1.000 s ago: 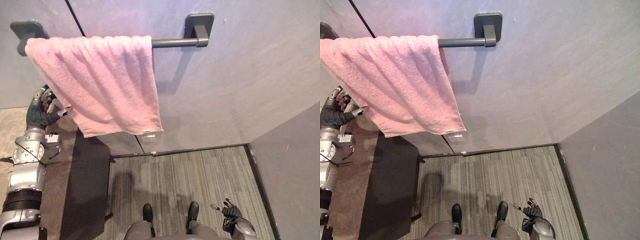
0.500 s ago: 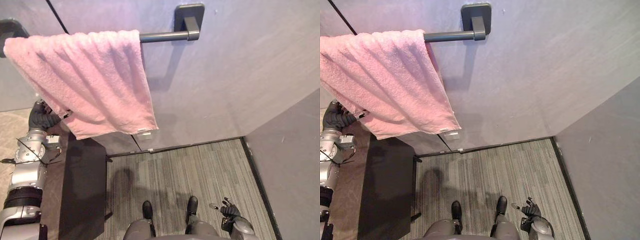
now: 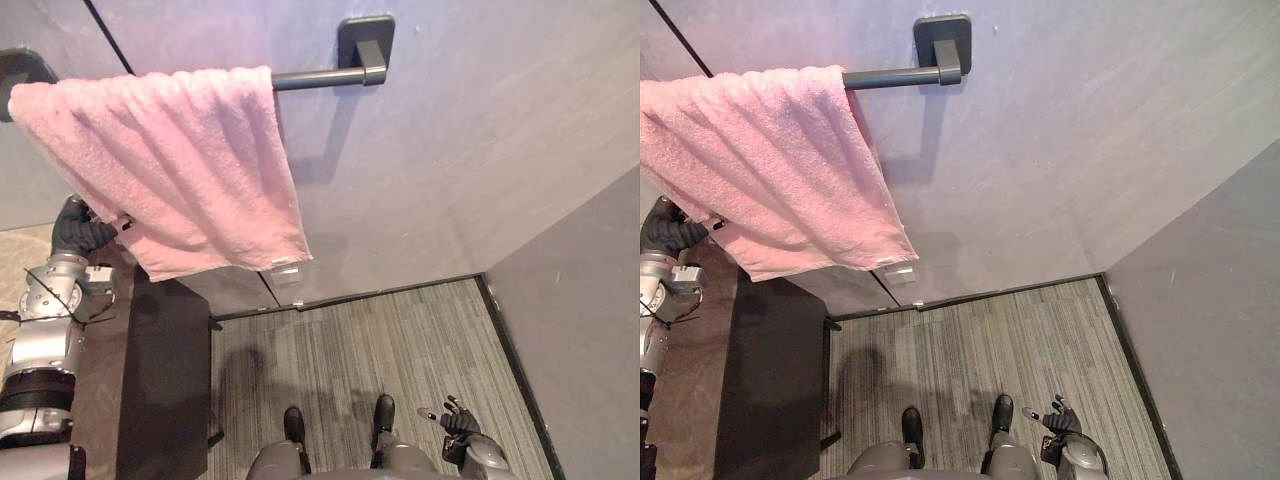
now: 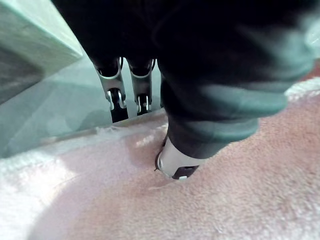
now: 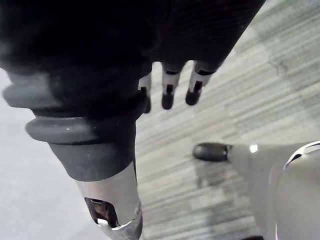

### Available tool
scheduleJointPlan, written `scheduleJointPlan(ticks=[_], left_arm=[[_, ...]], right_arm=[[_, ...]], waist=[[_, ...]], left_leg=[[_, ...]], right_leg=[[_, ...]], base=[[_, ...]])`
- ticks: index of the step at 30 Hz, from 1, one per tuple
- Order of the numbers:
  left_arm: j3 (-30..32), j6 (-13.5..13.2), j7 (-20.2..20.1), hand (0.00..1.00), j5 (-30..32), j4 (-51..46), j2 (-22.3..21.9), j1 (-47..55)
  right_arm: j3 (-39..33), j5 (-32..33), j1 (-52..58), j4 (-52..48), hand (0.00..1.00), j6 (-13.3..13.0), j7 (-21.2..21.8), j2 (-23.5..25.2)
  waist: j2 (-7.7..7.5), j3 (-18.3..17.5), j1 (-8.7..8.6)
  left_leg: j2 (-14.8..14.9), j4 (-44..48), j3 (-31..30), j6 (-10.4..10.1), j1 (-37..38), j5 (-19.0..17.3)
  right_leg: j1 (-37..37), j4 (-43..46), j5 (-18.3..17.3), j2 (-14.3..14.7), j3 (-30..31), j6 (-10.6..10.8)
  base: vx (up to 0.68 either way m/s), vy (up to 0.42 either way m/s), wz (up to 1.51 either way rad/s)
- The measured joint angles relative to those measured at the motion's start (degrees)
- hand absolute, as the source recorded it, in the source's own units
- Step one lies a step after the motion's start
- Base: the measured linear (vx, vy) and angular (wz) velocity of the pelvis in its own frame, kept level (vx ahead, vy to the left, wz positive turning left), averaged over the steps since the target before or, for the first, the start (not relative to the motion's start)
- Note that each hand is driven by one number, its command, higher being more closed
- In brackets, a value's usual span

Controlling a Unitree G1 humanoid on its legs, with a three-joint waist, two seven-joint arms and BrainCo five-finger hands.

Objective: Organize washtable

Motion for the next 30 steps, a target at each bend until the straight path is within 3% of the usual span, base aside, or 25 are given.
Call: scheduleJointPlan(ticks=[7, 9, 15, 23, 30], left_arm=[[-0.1, 0.0, -0.1, 1.00, 0.0, -0.5, 0.3, -0.2], [-0.2, 0.0, -0.1, 1.00, 0.0, -0.9, 1.0, -0.2], [-1.7, -0.1, -1.3, 1.00, 0.0, -4.9, 2.7, -0.5], [-3.7, 0.0, -2.4, 1.00, -0.1, -5.1, 2.6, -1.2], [-5.3, -0.1, -2.1, 1.00, -2.4, -6.5, 1.5, -1.9]], right_arm=[[5.6, 2.1, 0.8, -14.6, 0.00, 0.0, 0.4, -1.2], [11.2, 2.8, -0.9, -22.7, 0.00, -0.1, 2.0, -3.3], [18.6, 9.4, -9.1, -37.9, 0.00, -1.8, 6.1, -6.8], [27.5, 17.2, -23.8, -43.1, 0.00, -2.5, 6.4, -11.8], [34.1, 22.0, -40.0, -37.7, 0.00, -2.4, 5.7, -14.7]], waist=[[-0.01, 0.0, -0.64], [-0.03, 0.0, -0.57], [-0.19, -0.1, 0.15], [-0.26, -0.2, 0.69], [-0.55, -0.1, 2.40]], left_leg=[[0.0, -0.1, 0.6, 0.0, 1.3, 0.0], [0.1, 0.0, 1.1, 0.0, 1.3, 0.0], [0.9, 1.0, 1.9, -0.2, 1.3, -0.2], [1.2, 1.8, 2.2, -0.2, 1.2, -0.1], [1.3, 3.1, 1.3, -0.2, 0.1, -0.1]], right_leg=[[1.0, 0.0, 0.2, 0.0, 0.5, 0.0], [0.7, -0.1, 0.5, 0.0, 1.4, 0.0], [0.8, -0.1, 0.9, 0.6, 2.3, -0.3], [0.9, -0.1, 1.8, 0.8, 3.0, -0.6], [0.8, -0.1, 2.2, 0.7, 2.6, -0.5]], base=[[-0.01, -0.003, -0.04], [-0.05, -0.001, -0.13], [-0.03, -0.022, -0.07], [-0.02, -0.006, -0.02], [-0.04, -0.003, 0.06]])
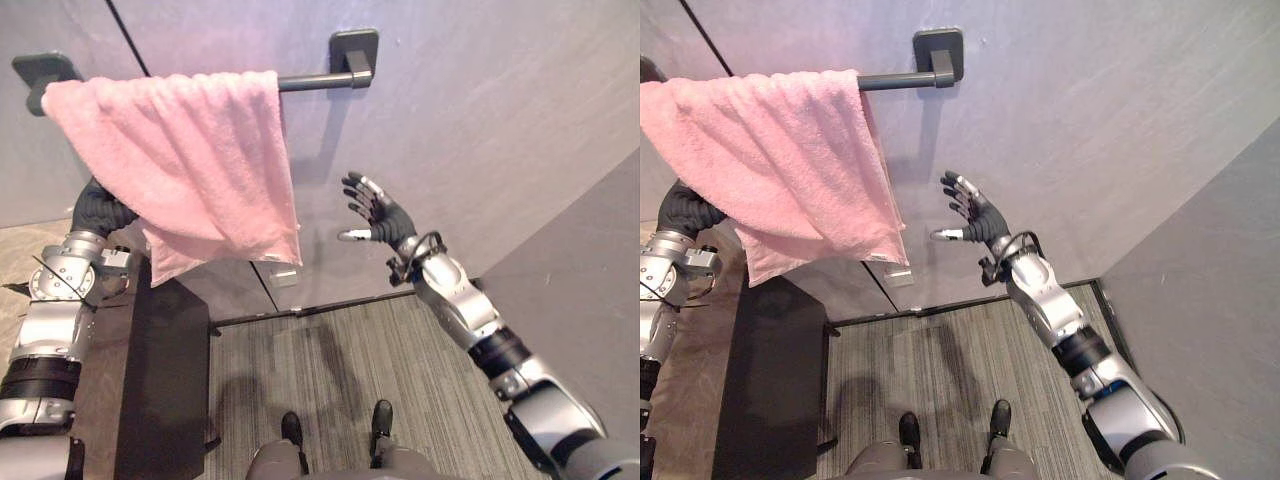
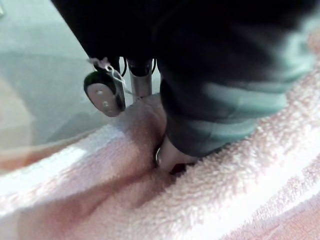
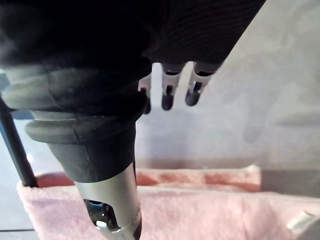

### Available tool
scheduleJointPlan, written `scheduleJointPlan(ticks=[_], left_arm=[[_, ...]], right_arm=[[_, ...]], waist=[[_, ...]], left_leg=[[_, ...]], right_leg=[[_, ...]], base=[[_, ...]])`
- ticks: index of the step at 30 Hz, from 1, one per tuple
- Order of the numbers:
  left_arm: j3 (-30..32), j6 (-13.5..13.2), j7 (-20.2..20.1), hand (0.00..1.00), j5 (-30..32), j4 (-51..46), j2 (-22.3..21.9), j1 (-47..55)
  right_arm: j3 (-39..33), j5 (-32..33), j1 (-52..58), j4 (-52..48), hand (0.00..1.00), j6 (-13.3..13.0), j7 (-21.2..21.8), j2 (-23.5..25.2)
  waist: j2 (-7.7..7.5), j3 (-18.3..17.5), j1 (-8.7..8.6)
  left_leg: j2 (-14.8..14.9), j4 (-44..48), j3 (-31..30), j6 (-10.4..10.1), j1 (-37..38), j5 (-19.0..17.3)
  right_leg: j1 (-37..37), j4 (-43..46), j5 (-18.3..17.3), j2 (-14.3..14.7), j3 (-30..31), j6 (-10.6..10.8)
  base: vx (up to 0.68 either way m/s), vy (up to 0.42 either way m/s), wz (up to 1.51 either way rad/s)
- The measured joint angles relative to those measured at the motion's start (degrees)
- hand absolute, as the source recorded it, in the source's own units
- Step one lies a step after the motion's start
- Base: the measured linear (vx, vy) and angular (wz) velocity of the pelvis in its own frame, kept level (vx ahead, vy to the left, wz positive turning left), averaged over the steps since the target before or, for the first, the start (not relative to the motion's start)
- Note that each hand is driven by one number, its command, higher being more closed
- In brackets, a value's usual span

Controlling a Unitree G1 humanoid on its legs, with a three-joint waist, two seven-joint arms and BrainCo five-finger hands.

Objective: Organize washtable

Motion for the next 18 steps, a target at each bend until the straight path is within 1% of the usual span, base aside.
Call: scheduleJointPlan(ticks=[3, 4, 8, 9, 12, 14, 15, 18], left_arm=[[-0.3, 0.0, 0.1, 1.00, -1.1, 0.0, -0.1, 0.0], [-0.3, 0.0, 0.1, 1.00, -1.3, 0.0, -0.1, 0.0], [-0.3, 0.0, 1.1, 1.00, -1.5, 0.0, -0.5, -1.4], [-0.3, 0.0, 1.2, 1.00, -1.6, 0.0, -0.6, -1.5], [-0.3, 0.0, 1.3, 1.00, -1.6, 0.0, -1.3, -1.6], [-0.4, 0.0, 1.4, 1.00, -2.0, 0.0, -1.7, -2.1], [-0.7, 0.0, 1.9, 1.00, -2.1, 0.1, -1.7, -2.9], [-0.8, 0.0, 2.4, 1.00, -2.1, 0.2, -1.7, -4.3]], right_arm=[[1.7, 0.1, -4.7, 1.9, 0.00, 0.0, -2.0, -0.3], [2.1, 0.1, -5.4, 2.2, 0.00, 0.0, -2.1, -0.4], [3.9, 0.0, -11.1, 6.5, 0.00, 0.1, -3.6, -1.0], [4.3, 0.0, -12.9, 7.5, 0.00, 0.2, -4.5, -0.9], [4.3, -0.1, -15.5, 9.1, 0.00, 0.3, -5.1, -1.0], [4.4, -0.2, -17.4, 9.9, 0.00, 0.3, -6.2, -0.8], [4.4, -0.6, -19.0, 11.5, 0.00, 0.3, -6.9, -0.1], [5.3, -0.7, -21.6, 13.0, 0.00, 0.3, -7.1, 0.7]], waist=[[-0.12, 0.0, 0.32], [-0.15, 0.0, 0.38], [-0.23, 0.0, 1.38], [-0.24, 0.0, 1.37], [-0.24, 0.0, 1.40], [-0.24, 0.1, 1.40], [-0.32, 0.1, 1.60], [-0.46, 0.2, 2.47]], left_leg=[[0.1, 0.2, -0.4, 0.0, -0.4, 0.0], [0.1, 0.3, -0.4, 0.0, -0.5, 0.0], [0.3, 0.5, -0.5, 0.0, -1.8, 0.1], [0.1, 0.6, -0.9, 0.0, -2.4, 0.4], [0.2, 0.8, -1.4, 0.0, -2.8, 0.4], [0.3, 1.0, -1.9, 0.0, -3.3, 0.4], [0.3, 1.0, -2.1, 0.0, -3.5, 0.5], [0.4, 1.2, -2.2, 0.0, -3.8, 0.5]], right_leg=[[-0.1, 0.0, 0.0, 0.0, -0.3, 0.0], [-0.1, 0.0, 0.0, 0.0, -0.3, 0.0], [-1.2, 0.0, 0.2, 0.1, -0.4, -0.1], [-1.6, 0.0, 0.4, 0.1, -0.7, -0.2], [-1.7, 0.0, 0.5, 0.1, -1.0, -0.2], [-1.8, 0.0, 0.7, 0.2, -1.1, -0.5], [-1.9, 0.0, 0.8, 0.2, -1.1, -0.5], [-2.1, 0.0, 0.8, 0.2, -1.0, -0.5]], base=[[-0.03, -0.010, 0.08], [0.00, 0.000, 0.00], [0.00, 0.001, 0.02], [0.00, 0.008, 0.10], [0.01, 0.003, 0.09], [0.00, 0.010, 0.11], [-0.02, 0.014, 0.09], [-0.01, 0.004, 0.01]])
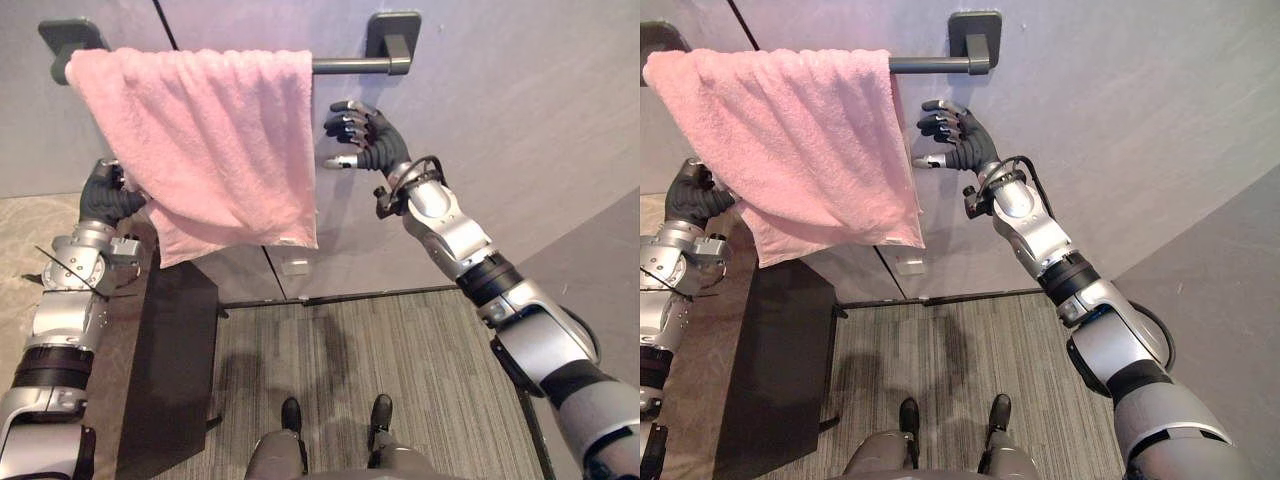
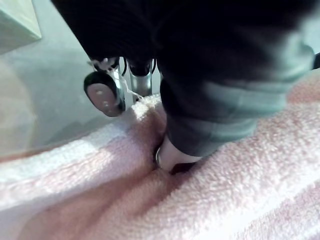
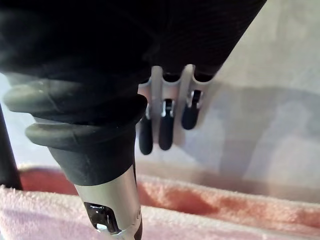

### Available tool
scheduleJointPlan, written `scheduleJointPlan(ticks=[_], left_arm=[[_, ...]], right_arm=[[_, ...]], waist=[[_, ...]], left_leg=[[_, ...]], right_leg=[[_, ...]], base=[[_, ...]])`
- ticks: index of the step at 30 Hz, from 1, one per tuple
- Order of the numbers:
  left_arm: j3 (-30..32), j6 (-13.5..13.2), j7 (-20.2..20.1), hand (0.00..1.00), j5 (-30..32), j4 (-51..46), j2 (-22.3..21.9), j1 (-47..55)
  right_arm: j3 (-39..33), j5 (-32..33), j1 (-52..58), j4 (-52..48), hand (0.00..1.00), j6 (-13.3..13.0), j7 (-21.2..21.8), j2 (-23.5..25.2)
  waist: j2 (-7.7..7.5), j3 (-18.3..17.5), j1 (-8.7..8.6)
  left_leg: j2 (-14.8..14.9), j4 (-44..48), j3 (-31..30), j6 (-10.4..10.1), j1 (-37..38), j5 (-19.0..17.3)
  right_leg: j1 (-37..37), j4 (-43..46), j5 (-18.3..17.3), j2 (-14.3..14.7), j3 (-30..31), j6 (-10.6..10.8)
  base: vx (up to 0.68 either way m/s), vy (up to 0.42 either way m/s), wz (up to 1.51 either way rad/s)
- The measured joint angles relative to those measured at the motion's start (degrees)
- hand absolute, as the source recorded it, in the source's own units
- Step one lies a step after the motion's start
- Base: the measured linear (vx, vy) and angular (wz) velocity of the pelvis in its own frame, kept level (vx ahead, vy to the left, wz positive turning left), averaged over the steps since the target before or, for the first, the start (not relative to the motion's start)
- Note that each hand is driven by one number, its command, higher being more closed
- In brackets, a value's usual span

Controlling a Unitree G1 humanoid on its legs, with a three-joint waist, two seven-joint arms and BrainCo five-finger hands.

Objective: Organize washtable

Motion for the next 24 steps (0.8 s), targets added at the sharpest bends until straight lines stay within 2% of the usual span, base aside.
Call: scheduleJointPlan(ticks=[12, 13, 18, 24], left_arm=[[-0.2, 0.0, 2.4, 1.00, -0.4, 2.3, -0.9, -4.4], [-0.2, 0.0, 2.4, 1.00, -0.4, 2.4, -1.1, -4.6], [-0.2, 0.0, 2.7, 1.00, -0.3, 2.4, -2.2, -5.7], [-0.2, 0.0, 3.6, 1.00, -0.3, 2.3, -2.2, -5.8]], right_arm=[[1.0, -3.4, -8.2, 7.5, 0.00, 0.2, -1.4, 8.6], [1.0, -3.4, -8.2, 7.6, 1.00, 0.2, -1.4, 8.9], [1.0, -4.2, -8.7, 9.5, 1.00, 0.3, -1.4, 10.6], [0.9, -5.3, -9.2, 10.0, 1.00, 1.1, -1.7, 10.3]], waist=[[0.12, 1.7, 0.46], [0.13, 1.8, 0.49], [0.14, 2.0, 0.47], [0.17, 2.1, 0.48]], left_leg=[[0.5, 0.7, -1.3, -0.5, -2.9, 1.0], [0.6, 0.7, -1.3, -0.5, -2.9, 1.0], [0.8, 0.7, -1.4, -0.6, -2.9, 1.1], [0.9, 0.7, -1.4, -0.6, -2.9, 1.1]], right_leg=[[-1.9, 0.0, 0.1, 0.5, -0.3, -0.2], [-1.9, 0.0, 0.2, 0.6, -0.3, -0.2], [-1.9, 0.0, 0.2, 0.9, -0.3, -0.2], [-1.9, 0.0, 0.2, 0.9, -0.3, -0.2]], base=[[-0.01, -0.004, 0.04], [0.00, 0.000, 0.00], [0.00, 0.000, 0.00], [0.00, 0.000, 0.00]])
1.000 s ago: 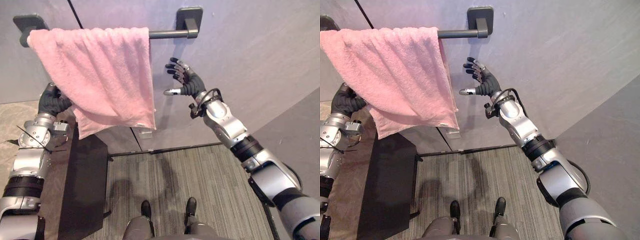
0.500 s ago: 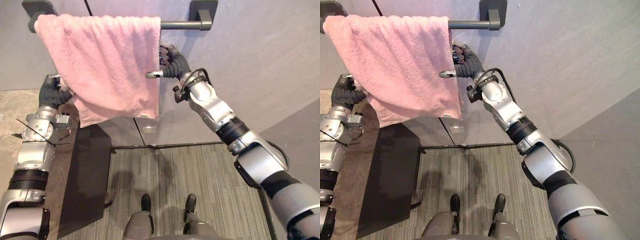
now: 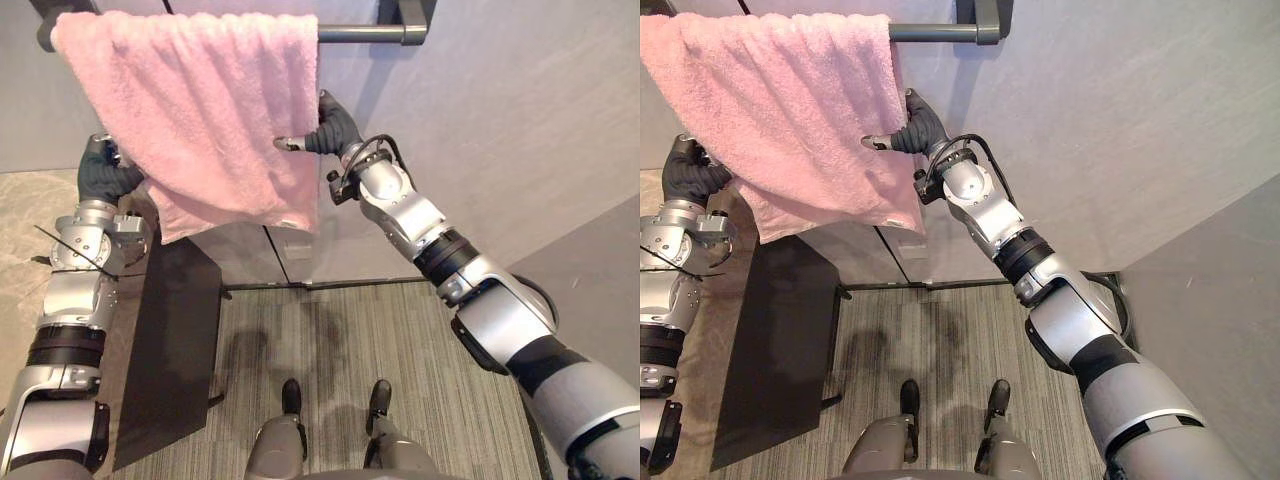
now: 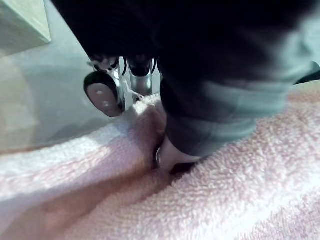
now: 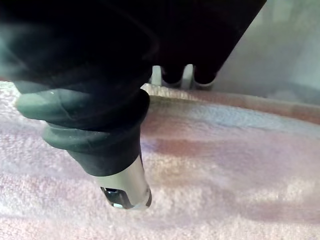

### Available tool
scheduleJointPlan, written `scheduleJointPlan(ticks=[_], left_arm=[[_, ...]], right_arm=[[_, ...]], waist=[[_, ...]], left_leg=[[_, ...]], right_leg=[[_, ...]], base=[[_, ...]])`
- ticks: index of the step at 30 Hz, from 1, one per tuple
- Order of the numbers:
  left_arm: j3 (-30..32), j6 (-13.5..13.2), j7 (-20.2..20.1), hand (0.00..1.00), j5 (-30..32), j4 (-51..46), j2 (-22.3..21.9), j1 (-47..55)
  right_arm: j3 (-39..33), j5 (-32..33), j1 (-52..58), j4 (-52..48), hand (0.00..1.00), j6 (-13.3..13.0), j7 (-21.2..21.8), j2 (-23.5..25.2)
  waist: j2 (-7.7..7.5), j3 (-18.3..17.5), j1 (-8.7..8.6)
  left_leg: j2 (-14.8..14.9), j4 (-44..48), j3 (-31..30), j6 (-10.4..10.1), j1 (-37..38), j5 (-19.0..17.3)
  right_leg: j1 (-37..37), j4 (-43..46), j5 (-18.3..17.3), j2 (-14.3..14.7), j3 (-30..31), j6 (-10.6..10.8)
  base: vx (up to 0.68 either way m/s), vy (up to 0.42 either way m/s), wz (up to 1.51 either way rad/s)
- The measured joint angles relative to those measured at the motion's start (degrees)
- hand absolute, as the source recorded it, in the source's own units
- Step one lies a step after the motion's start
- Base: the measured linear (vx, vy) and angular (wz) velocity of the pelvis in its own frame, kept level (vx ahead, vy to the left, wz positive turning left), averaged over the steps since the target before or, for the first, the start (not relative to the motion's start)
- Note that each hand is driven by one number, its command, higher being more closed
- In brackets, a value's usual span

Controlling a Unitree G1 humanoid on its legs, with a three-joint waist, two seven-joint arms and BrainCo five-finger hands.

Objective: Organize washtable

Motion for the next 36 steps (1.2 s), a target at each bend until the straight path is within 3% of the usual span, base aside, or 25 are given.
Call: scheduleJointPlan(ticks=[8, 36], left_arm=[[0.7, 0.0, 0.1, 1.00, 0.6, -0.1, -0.1, 0.9], [3.4, -1.1, 0.0, 1.00, 2.1, 0.3, -0.4, 0.9]], right_arm=[[-2.2, -3.5, 0.0, 0.0, 1.00, 0.8, -0.9, -2.7], [-4.1, -3.4, 0.1, 0.7, 1.00, 0.9, 0.6, -5.4]], waist=[[0.04, 0.1, -0.15], [0.25, 1.4, -0.09]], left_leg=[[0.1, 0.0, 0.5, 0.0, 0.5, 0.0], [0.5, -0.2, 1.1, -0.1, 1.2, 0.1]], right_leg=[[0.2, 0.0, 0.1, 0.0, 0.4, -0.1], [0.5, 0.0, 0.2, 0.5, 1.3, -0.1]], base=[[0.00, 0.004, -0.02], [0.00, 0.000, -0.02]])
